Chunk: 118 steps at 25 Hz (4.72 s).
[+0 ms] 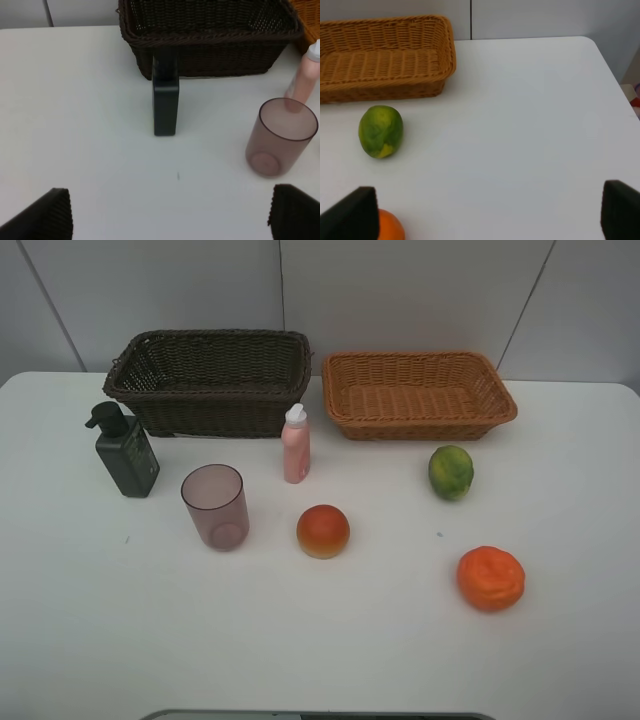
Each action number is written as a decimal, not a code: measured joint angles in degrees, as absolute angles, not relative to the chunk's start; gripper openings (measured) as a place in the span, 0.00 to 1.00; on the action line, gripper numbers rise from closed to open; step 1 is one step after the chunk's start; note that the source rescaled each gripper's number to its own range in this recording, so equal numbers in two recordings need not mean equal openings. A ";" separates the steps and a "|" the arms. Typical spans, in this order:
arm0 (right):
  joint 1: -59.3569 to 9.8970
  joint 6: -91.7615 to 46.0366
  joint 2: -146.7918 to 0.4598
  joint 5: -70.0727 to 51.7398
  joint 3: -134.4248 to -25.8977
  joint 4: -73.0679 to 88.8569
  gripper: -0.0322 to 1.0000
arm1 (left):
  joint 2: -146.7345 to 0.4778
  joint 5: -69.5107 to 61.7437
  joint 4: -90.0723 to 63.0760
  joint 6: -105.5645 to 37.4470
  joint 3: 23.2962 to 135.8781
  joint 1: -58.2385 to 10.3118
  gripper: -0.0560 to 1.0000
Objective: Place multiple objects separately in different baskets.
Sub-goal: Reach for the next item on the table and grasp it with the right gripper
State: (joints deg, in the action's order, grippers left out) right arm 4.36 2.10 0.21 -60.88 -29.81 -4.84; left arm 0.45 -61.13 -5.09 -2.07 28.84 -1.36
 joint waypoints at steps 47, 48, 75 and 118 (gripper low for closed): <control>4.36 2.10 0.21 -60.88 -29.81 -4.84 0.81 | 0.45 -61.13 -5.09 -2.07 28.84 -1.36 1.00; 4.36 2.10 0.21 -60.88 -29.81 -4.84 0.81 | 0.45 -61.13 -5.09 -2.07 28.84 -1.36 1.00; 4.36 2.10 -9.87 -60.84 -31.19 -3.70 0.81 | 0.45 -61.13 -5.09 -2.07 28.84 -1.36 1.00; -14.46 10.83 -107.49 -50.84 -74.00 -2.75 0.89 | 0.45 -61.13 -5.09 -2.07 28.84 -1.36 1.00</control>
State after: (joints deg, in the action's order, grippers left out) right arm -14.46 10.83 -107.49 -50.84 -74.00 -2.75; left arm 0.45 -61.13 -5.09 -2.07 28.84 -1.36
